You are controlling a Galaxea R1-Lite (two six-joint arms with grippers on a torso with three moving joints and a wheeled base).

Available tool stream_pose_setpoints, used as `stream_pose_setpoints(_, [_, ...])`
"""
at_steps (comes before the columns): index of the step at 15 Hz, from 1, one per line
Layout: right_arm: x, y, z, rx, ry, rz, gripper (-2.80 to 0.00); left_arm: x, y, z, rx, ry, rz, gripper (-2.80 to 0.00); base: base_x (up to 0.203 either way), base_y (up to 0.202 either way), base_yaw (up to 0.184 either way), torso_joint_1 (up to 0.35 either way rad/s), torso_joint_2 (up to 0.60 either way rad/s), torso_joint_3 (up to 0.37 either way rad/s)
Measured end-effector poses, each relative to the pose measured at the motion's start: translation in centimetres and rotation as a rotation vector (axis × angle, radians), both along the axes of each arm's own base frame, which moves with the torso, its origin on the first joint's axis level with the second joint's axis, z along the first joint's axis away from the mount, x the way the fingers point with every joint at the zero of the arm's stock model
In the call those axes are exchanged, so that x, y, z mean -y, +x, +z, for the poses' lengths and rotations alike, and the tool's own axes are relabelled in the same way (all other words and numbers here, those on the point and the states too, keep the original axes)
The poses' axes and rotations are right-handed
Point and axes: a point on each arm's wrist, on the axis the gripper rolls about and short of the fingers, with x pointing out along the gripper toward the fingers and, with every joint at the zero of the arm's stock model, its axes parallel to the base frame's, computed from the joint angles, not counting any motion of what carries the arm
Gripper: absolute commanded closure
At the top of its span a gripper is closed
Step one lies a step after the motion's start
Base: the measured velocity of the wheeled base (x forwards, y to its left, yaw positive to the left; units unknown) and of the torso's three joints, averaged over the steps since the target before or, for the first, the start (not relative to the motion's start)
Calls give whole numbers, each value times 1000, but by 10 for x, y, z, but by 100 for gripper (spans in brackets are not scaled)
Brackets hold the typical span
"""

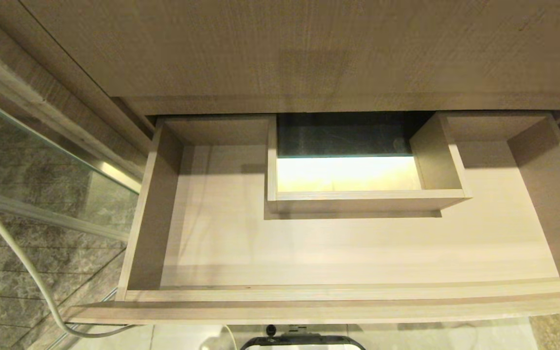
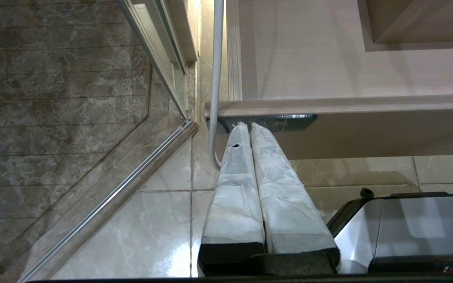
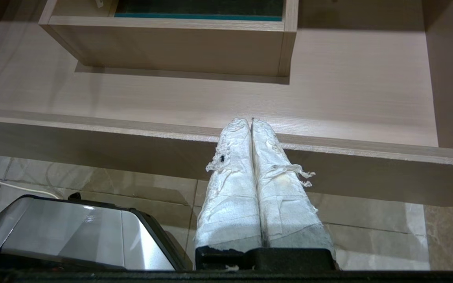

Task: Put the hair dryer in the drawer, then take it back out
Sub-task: Pick up the hairdryer

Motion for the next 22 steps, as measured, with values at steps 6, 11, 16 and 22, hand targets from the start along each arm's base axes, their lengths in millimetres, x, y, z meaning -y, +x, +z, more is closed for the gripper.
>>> stream_pose_setpoints(6, [0, 0, 0, 1, 0, -2, 0, 0, 0, 0, 2, 0, 0, 0, 0, 0, 0, 246, -478, -214])
stream_pose_setpoints(11, [0, 0, 0, 1, -1, -2, 0, 0, 0, 0, 1, 0, 0, 0, 0, 0, 0, 129, -488, -218])
stream_pose_setpoints(16, [0, 0, 0, 1, 0, -2, 0, 0, 0, 0, 1, 0, 0, 0, 0, 0, 0, 396, -494, -237])
stream_pose_setpoints(22, [0, 0, 0, 0, 0, -1, 0, 0, 0, 0, 1, 0, 0, 0, 0, 0, 0, 286, -532, -253])
